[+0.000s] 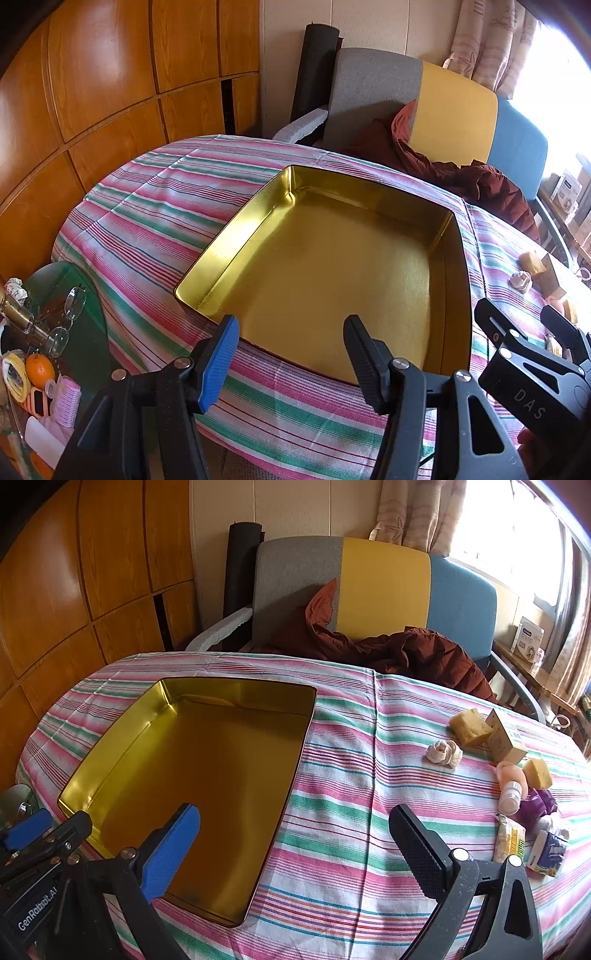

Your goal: Organize objects

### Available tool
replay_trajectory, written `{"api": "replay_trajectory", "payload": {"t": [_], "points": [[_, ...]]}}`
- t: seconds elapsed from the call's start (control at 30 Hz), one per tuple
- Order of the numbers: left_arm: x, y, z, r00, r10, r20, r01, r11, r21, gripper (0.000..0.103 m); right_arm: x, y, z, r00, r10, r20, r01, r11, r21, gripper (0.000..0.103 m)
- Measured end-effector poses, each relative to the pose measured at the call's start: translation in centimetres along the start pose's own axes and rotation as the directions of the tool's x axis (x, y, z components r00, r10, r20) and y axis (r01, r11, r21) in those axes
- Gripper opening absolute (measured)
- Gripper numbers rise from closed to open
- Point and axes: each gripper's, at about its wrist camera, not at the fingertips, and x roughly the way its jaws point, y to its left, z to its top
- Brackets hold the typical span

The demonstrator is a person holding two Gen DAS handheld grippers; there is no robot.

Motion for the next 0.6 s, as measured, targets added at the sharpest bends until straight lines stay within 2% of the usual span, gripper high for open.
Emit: {"api": "replay_trajectory", "payload": {"t": [0.6], "points": [[-0.3,-1.0,-0.5,1.0,0.005,-0.007,-0.004,1.0,0.025,0.06,-1.4,-2.4,0.1,0.998,-0.039,0.045,0.038,0.999,0.026,0.103]]}}
